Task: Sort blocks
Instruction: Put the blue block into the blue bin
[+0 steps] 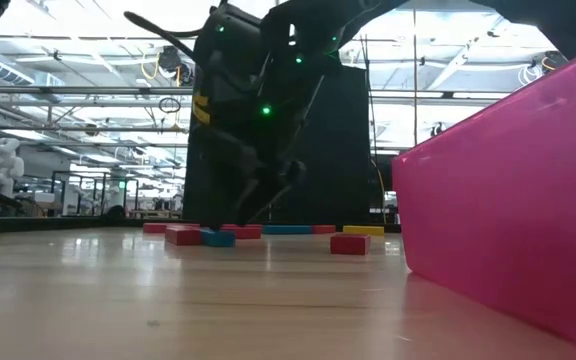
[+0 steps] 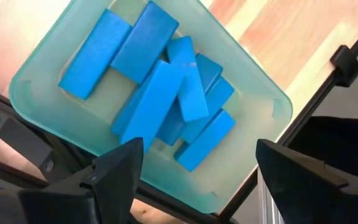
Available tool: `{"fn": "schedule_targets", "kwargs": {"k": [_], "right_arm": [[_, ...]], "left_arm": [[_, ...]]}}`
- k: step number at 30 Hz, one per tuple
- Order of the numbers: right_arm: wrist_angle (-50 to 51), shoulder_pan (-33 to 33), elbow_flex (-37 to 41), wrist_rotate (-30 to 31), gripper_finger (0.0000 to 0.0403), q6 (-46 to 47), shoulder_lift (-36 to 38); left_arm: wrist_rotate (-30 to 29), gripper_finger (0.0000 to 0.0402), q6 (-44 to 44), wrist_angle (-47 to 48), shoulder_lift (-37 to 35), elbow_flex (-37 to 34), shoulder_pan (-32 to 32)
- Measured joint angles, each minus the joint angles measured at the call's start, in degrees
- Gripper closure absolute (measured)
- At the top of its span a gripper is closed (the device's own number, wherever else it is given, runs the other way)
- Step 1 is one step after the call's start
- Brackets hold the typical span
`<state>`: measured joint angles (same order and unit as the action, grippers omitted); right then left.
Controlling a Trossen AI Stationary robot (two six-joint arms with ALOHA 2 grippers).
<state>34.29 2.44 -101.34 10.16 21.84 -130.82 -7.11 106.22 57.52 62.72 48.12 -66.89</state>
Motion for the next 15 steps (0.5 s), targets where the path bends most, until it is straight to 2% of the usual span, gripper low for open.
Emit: {"fn": "schedule_targets", "kwargs": {"k": [4,10,15], "right_arm": [[0.4,-0.4,-0.8,-0.7,0.0138,0.8,0.0],[5.0,0.1,-7.0,-2.4,0.0138,1.2,0.2],[2.8,0.4,-9.5,-1.2,0.0138,0.4,0.2]], "left_arm": [[-0.1,0.0084,0.0,0.3,0.0,0.0,0.0],[-1.2,0.0084,0.0,0.4,0.0,0.0,0.0],[-3.4,0.0084,0.0,0.5,0.0,0.0,0.0]]}}
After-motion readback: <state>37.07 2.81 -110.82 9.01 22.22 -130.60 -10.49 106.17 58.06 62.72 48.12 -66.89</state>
